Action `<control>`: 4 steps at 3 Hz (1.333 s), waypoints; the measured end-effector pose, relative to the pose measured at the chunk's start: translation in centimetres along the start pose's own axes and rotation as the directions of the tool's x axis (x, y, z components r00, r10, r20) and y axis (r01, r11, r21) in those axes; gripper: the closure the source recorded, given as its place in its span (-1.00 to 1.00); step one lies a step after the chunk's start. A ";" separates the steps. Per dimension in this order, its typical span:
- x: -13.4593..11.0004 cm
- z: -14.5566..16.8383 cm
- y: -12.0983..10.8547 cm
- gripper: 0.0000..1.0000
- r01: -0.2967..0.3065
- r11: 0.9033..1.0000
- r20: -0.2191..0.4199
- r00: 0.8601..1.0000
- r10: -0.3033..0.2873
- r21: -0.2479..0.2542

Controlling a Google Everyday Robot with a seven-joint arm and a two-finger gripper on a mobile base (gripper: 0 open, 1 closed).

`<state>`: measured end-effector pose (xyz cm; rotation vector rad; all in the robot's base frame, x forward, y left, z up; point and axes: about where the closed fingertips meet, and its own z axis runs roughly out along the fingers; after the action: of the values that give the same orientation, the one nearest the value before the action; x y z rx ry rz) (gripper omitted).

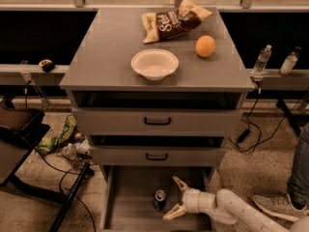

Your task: Pick pepsi can from bottom drawer and place on counter

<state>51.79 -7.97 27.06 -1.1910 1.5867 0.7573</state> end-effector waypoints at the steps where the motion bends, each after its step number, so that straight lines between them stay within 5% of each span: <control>1: 0.8 3.4 1.1 -1.00 -0.006 0.999 0.030 1.000 0.008 -0.045; 2: 2.0 6.1 1.6 -1.00 0.008 0.997 0.043 0.999 -0.005 -0.080; 4: 6.2 9.3 -1.3 -0.17 0.049 0.991 -0.016 0.999 -0.051 -0.126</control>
Offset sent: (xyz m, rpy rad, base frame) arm 0.0108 0.0713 -0.0649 0.0454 -0.0022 0.1191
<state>55.82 -2.23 18.26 -1.3277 1.5375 0.8256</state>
